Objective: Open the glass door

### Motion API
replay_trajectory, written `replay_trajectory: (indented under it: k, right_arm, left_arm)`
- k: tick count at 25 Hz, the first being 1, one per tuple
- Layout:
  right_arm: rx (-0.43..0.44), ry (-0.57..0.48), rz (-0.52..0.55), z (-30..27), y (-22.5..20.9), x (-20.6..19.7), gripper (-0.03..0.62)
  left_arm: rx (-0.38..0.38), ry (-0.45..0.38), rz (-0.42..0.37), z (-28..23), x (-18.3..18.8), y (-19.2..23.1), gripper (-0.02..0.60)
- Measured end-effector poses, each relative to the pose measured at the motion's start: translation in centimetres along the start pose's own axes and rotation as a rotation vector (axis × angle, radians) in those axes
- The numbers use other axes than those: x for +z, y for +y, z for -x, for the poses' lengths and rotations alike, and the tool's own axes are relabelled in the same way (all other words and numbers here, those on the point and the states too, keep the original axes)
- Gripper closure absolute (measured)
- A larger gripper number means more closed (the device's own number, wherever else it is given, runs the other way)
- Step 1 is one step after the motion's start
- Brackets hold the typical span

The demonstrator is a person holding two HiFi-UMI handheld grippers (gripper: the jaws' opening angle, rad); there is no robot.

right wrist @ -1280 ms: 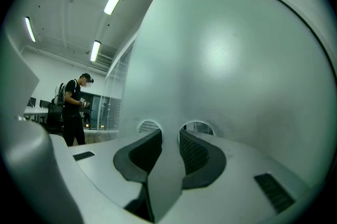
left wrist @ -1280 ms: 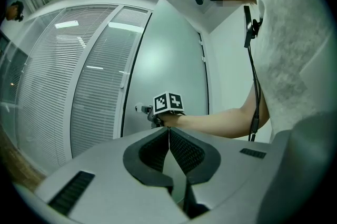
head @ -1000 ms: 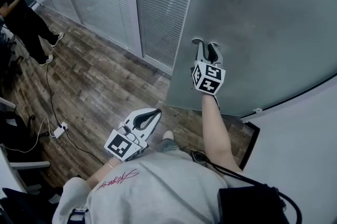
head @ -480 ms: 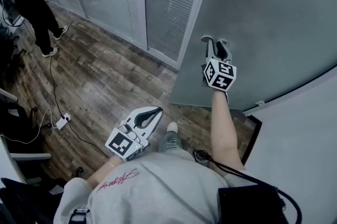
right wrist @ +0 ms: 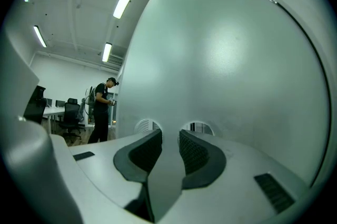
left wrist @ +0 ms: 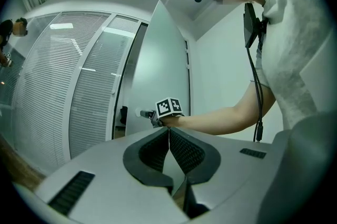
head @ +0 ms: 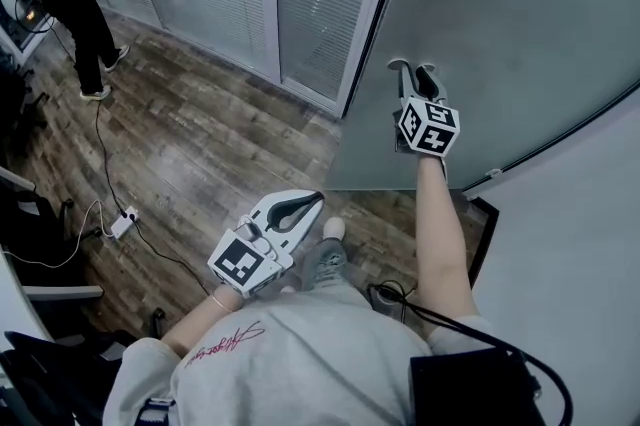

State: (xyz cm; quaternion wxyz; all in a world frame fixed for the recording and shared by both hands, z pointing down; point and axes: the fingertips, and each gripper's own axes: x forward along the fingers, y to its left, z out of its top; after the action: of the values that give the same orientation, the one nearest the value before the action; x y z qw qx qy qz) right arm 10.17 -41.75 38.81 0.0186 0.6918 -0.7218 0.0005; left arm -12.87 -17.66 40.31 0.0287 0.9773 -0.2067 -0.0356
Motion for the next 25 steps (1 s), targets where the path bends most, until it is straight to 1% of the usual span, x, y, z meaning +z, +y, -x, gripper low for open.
replay_trajectory:
  k: [2,7,11,15,18,21,25]
  right_arm:
    - [0.005,0.007,0.003,0.9,0.2,0.0,0.482]
    - [0.015,0.022,-0.001,3.3,0.5,-0.2,0.482]
    - [0.023,0.022,0.002,5.1,0.8,0.0,0.483]
    - [0.038,0.029,0.002,6.7,0.9,-0.2,0.482]
    - [0.057,0.026,-0.003,8.2,0.9,-0.4,0.482]
    - [0.07,0.016,0.0,9.9,1.6,-0.3,0.482]
    - [0.107,0.004,0.002,11.8,2.2,-0.1,0.484]
  left_arm:
    - [-0.022,0.018,-0.004,0.1,-0.4,-0.7,0.563]
    - [-0.072,-0.003,0.006,-0.5,0.6,-2.5,0.563]
    - [-0.11,-0.008,-0.041,-0.7,1.5,-3.6,0.563]
    - [-0.139,-0.009,-0.05,-1.6,2.2,-4.8,0.563]
    - [-0.165,-0.005,-0.074,-2.1,2.1,-5.9,0.563]
    - [-0.175,0.001,-0.095,-2.1,1.6,-6.6,0.563]
    - [-0.184,-0.006,-0.074,-2.7,1.3,-8.3,0.563]
